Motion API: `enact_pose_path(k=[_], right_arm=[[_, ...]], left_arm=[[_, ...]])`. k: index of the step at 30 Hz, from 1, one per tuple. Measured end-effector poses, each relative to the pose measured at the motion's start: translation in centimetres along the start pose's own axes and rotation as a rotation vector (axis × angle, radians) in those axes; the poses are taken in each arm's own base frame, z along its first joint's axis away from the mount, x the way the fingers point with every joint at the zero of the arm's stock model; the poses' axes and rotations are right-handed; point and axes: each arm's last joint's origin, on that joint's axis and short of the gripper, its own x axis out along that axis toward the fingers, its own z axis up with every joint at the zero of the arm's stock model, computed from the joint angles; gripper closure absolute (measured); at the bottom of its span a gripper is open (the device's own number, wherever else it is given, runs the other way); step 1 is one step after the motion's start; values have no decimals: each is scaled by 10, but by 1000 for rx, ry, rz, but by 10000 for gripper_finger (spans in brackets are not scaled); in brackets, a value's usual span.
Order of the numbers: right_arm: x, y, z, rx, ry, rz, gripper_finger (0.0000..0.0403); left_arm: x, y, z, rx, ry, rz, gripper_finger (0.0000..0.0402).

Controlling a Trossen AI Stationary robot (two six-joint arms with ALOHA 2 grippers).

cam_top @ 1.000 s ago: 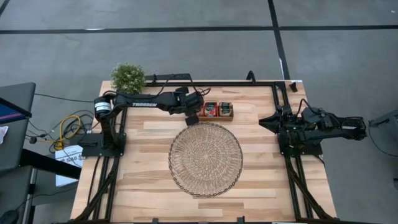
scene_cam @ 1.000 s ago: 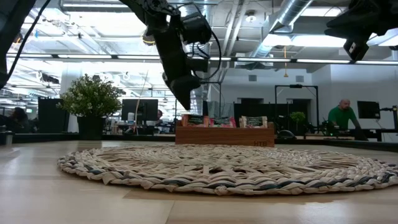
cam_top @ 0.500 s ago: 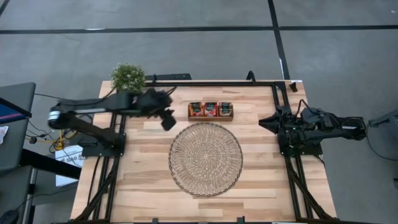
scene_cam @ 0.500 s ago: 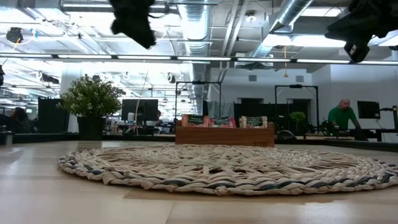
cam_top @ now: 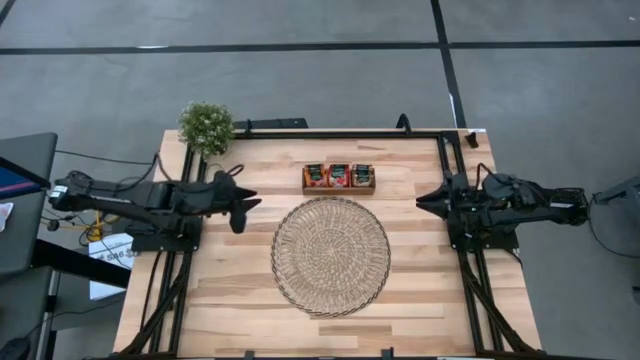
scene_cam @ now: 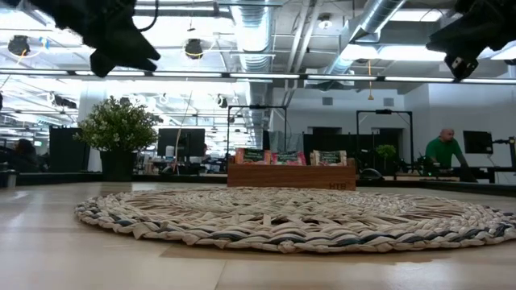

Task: Pick & Place Tea
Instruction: Return to Home Position

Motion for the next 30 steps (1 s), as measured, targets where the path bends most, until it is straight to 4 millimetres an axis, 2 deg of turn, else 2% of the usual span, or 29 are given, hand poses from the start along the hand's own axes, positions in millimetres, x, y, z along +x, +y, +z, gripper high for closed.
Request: enact_pose_path(k=[4, 9, 13, 17, 23, 26, 30], right_arm=[[-6, 1, 2, -51, -50, 48, 338], [-25, -1, 3, -52, -162, 87, 338], [-26, 1, 7, -69, -179, 119, 338], [-11, -1, -6, -80, -161, 142, 338], [7, 2, -19, -153, -213, 332, 338], [10, 3, -21, -177, -240, 368, 338], [12, 2, -24, -226, -237, 360, 338]], left_arm=[[-5, 11, -15, -35, -89, -40, 271], [-8, 22, -29, -63, -201, -43, 271], [-9, 28, -36, -69, -275, -70, 271], [-5, 33, -49, -74, -326, -78, 271], [5, 41, -72, -105, -380, -147, 271], [9, 42, -82, -86, -403, -233, 271], [13, 45, -92, -40, -377, -243, 271]])
